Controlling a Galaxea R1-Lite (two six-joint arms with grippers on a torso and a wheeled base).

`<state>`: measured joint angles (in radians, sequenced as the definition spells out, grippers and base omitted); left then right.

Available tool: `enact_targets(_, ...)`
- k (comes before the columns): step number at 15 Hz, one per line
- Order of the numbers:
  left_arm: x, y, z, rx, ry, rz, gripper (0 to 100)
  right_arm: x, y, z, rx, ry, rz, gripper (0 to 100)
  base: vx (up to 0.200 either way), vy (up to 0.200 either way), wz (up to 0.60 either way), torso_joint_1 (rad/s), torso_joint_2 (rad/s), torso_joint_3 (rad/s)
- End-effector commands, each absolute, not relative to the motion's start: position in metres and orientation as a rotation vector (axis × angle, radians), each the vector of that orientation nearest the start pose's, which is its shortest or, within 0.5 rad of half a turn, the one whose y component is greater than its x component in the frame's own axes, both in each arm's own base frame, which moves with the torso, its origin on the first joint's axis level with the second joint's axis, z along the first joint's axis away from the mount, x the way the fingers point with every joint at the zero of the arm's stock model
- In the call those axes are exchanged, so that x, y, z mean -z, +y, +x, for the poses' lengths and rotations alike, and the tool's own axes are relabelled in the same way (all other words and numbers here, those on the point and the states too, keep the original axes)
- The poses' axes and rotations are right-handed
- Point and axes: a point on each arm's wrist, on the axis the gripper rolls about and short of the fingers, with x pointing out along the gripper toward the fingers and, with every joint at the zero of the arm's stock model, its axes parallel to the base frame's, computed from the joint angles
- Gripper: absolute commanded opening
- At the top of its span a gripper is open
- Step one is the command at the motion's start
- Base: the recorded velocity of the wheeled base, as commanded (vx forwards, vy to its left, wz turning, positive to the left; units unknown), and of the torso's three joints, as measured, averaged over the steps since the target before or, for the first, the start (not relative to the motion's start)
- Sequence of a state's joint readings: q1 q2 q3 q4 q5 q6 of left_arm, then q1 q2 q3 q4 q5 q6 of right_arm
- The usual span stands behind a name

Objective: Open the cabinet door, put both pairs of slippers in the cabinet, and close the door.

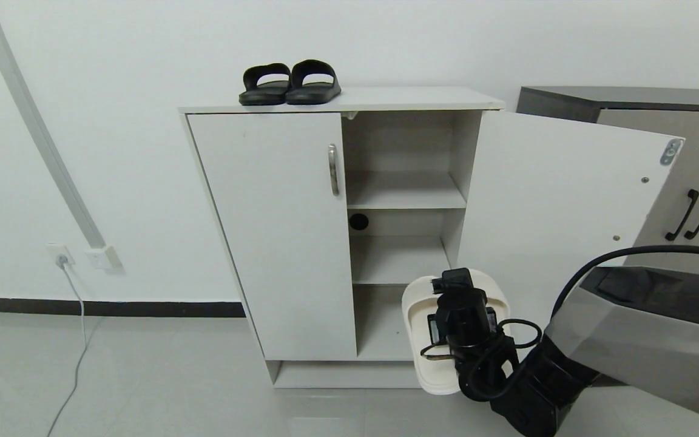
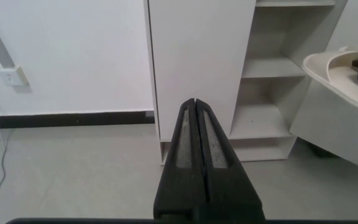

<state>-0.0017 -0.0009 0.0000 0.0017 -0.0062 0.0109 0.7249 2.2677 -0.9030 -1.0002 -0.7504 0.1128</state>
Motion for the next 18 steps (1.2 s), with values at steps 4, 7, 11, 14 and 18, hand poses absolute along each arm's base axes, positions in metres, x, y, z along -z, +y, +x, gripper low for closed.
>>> enact_targets(4, -0.075, 0.000, -0.023, 0.008, 0.001, 0.011, 0, -0.034, 0.296, 0.305, -0.102, 0.199, -0.006, 0, 0.000, 0.000, 0.00, 0.000, 0.00, 0.000)
enact_targets(7, -0.075, 0.000, -0.023, 0.009, 0.003, 0.011, 0, -0.018, 0.304, 0.314, -0.104, 0.207, 0.009, 0, 0.000, 0.000, 0.00, 0.000, 0.00, 0.000)
enact_targets(11, -0.075, 0.000, -0.023, 0.009, 0.003, 0.012, 0, -0.012, 0.303, 0.315, -0.098, 0.216, 0.013, 0, 0.000, 0.000, 0.00, 0.000, 0.00, 0.000)
enact_targets(14, -0.075, 0.000, -0.023, 0.009, 0.003, 0.014, 0, -0.010, 0.303, 0.315, -0.096, 0.220, 0.018, 0, 0.000, 0.000, 0.00, 0.000, 0.00, 0.000)
enact_targets(18, -0.075, 0.000, -0.023, 0.009, 0.003, 0.012, 0, -0.010, 0.303, 0.315, -0.095, 0.220, 0.025, 0, 0.000, 0.000, 0.00, 0.000, 0.00, 0.000)
